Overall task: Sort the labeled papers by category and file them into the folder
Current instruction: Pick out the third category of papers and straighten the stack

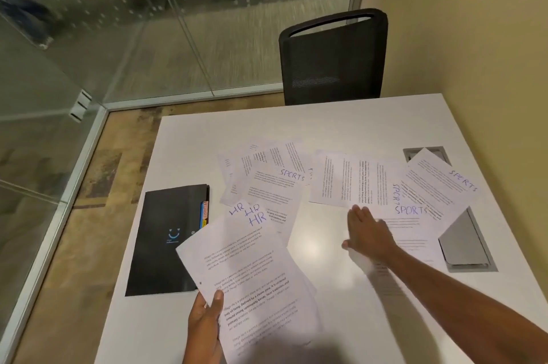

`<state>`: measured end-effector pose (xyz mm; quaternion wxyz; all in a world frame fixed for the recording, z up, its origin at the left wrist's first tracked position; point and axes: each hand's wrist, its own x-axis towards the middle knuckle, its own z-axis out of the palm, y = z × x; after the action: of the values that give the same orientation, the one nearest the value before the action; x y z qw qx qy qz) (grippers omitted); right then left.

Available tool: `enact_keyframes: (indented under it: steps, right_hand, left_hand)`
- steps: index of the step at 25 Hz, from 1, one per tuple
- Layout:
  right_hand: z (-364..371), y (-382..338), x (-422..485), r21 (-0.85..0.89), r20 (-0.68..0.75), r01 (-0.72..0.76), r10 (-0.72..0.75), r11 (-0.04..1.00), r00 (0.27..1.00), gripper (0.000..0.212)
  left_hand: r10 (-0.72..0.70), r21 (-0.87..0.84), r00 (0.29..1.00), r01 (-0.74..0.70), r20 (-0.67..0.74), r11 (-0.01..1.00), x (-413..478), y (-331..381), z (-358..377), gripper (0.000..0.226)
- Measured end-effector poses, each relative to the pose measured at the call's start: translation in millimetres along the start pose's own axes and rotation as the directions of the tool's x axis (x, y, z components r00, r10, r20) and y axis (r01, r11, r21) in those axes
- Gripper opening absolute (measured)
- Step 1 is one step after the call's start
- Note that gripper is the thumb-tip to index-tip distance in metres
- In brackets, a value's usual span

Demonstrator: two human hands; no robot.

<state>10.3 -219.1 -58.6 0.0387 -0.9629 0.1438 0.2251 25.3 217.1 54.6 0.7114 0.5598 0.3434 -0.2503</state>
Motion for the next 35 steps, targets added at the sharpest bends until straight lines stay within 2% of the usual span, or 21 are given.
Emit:
enact_keyframes:
  steps: [4,7,12,16,19,23,27,28,30,31,32,35]
  right_hand:
    - [-5,-101,11,0.029,0.048,0.337,-0.338,0.941,0.94,0.11]
    - [8,-162,16,-0.016,0.112,0.459,-0.454,0.888,0.884,0.104]
    - [23,-174,1,-0.106,0.191,0.394,-0.37,0.913,0.909,0.1]
    - [26,-135,-21,-0.082,0.072,0.406,-0.401,0.91,0.913,0.083]
    - [13,-109,-45,-0.086,-0.014,0.367,-0.37,0.926,0.929,0.074]
    - [3,-83,-58,-0.101,0.031,0.194,-0.191,0.976,0.981,0.079]
    - [16,-54,-52,-0.124,0.116,0.05,-0.036,0.991,0.993,0.076]
    - [23,-44,-48,-0.142,0.109,0.014,0.002,0.99,0.994,0.072]
    - [22,-37,-39,-0.152,0.016,-0.06,0.064,0.986,0.998,0.046]
    - [15,-40,-36,-0.107,-0.025,-0.107,0.105,0.988,0.994,0.036]
    - [6,-46,-31,-0.066,-0.075,-0.131,0.126,0.989,0.989,0.036]
    - [-31,-87,-4,-0.032,-0.1,-0.114,0.11,0.993,0.989,0.017]
  left_hand:
    - [-0.006,-0.012,1.0,0.007,0.024,1.0,-6,15,-8,0.033]
    - [0.008,-0.003,1.0,-0.008,0.008,1.0,-4,26,-22,0.034]
    - [0.04,0.038,0.998,-0.038,-0.047,0.999,11,38,-49,0.033]
    - [0.086,0.083,0.994,-0.08,-0.066,0.993,22,39,-58,0.028]
    - [0.089,0.107,0.994,-0.082,-0.063,0.991,35,41,-62,0.035]
    - [0.054,0.089,0.997,-0.05,-0.049,0.995,46,48,-63,0.034]
    - [0.062,0.085,0.998,-0.059,-0.028,0.995,53,55,-65,0.035]
    - [0.06,0.097,0.998,-0.057,-0.033,0.994,56,57,-66,0.035]
    - [0.062,0.124,0.998,-0.057,-0.033,0.991,61,60,-69,0.037]
    - [0.062,0.133,0.998,-0.057,-0.029,0.99,63,61,-71,0.039]
    - [0.063,0.133,0.998,-0.059,-0.022,0.989,63,62,-71,0.041]
    - [0.088,0.111,0.996,-0.09,0.027,0.99,62,64,-72,0.04]
